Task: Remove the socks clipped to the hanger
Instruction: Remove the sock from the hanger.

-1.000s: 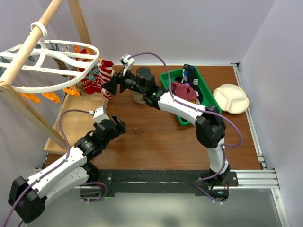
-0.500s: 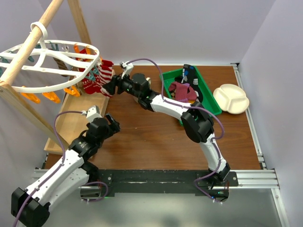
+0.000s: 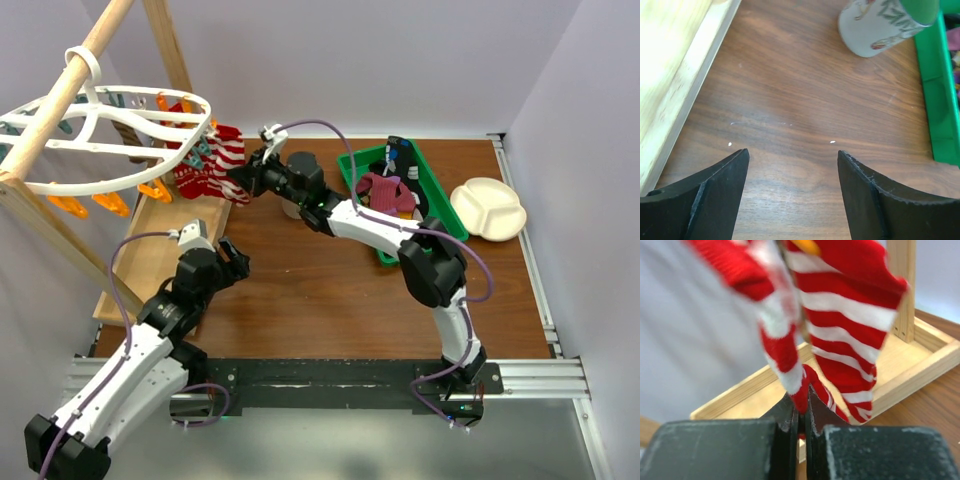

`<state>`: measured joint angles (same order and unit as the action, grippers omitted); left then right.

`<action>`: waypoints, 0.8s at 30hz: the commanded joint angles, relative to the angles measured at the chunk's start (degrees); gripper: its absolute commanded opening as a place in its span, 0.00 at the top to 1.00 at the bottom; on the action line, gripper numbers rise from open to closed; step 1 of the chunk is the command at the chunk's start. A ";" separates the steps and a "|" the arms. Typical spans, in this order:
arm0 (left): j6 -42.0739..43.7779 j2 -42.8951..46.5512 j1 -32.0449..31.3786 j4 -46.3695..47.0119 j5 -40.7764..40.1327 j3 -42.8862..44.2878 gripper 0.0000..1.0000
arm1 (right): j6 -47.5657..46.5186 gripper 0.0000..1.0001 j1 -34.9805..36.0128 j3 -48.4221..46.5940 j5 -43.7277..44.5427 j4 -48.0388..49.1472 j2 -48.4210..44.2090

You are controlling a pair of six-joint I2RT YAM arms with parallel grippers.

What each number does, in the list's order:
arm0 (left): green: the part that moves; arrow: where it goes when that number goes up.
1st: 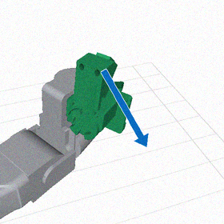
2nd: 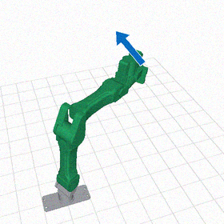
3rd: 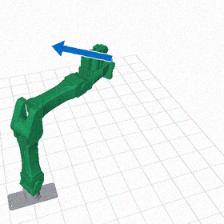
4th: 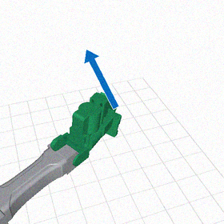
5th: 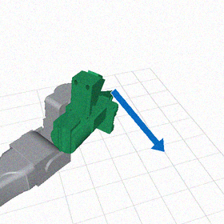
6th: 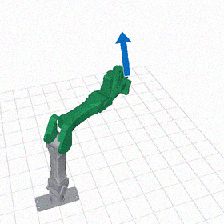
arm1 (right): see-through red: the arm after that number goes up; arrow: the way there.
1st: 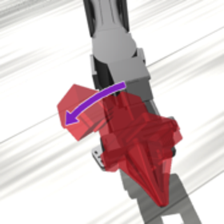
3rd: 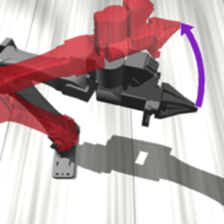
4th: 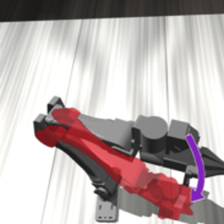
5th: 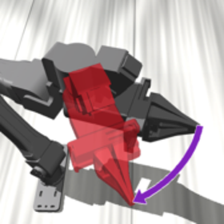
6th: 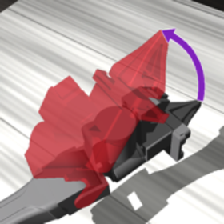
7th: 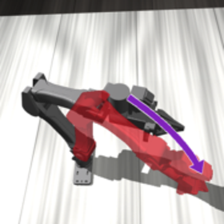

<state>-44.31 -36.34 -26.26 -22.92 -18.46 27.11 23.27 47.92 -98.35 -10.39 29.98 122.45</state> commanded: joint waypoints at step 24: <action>14.34 17.00 0.42 8.59 15.12 4.61 0.27 | -11.41 1.00 -2.04 7.73 -43.04 -16.88 -19.89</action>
<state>-33.17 -20.69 -26.24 -16.78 -5.39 28.56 11.97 45.76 -88.86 -46.00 13.98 103.70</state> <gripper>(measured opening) 0.729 0.022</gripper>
